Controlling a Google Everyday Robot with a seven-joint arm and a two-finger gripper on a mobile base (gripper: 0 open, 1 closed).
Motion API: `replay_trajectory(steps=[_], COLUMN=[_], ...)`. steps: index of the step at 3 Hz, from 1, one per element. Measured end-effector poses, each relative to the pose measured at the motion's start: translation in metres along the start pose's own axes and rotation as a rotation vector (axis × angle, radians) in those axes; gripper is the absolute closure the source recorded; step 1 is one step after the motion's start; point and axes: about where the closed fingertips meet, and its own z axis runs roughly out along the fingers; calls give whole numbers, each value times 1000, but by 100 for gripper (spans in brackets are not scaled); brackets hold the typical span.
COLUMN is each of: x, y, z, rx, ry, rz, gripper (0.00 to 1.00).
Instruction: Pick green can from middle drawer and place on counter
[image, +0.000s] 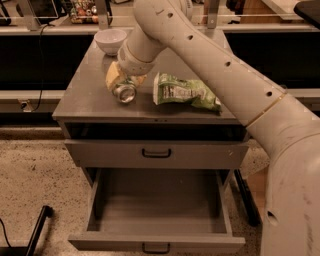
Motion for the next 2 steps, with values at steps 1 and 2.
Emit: replay_trajectory(steps=[1, 2], x=[-1, 2], y=[-1, 2], z=[2, -1], rx=[1, -4], ry=[-3, 5], rz=[-1, 4], gripper=[0, 0])
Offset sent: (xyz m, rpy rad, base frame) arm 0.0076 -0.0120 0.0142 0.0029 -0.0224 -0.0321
